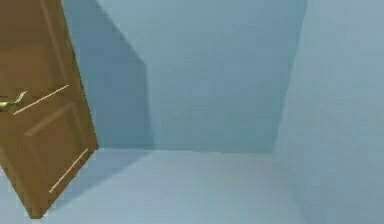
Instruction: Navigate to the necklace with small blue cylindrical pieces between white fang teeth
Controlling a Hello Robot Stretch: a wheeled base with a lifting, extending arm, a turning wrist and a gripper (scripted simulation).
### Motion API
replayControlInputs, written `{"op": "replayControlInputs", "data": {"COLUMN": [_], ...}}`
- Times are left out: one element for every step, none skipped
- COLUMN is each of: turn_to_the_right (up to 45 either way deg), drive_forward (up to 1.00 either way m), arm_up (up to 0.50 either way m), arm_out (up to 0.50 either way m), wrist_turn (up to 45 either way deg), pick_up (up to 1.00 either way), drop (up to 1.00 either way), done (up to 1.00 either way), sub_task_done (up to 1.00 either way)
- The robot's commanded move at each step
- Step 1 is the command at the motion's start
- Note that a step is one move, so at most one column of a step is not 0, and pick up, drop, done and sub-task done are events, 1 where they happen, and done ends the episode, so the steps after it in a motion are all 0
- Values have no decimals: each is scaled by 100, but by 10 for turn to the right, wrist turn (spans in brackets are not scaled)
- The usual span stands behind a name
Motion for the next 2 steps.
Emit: {"op": "replayControlInputs", "data": {"turn_to_the_right": [-450,-330], "drive_forward": [0,0], "arm_up": [0,0], "arm_out": [0,0], "wrist_turn": [0,0], "pick_up": [0,0], "drop": [0,0], "done": [0,0], "sub_task_done": [0,0]}}
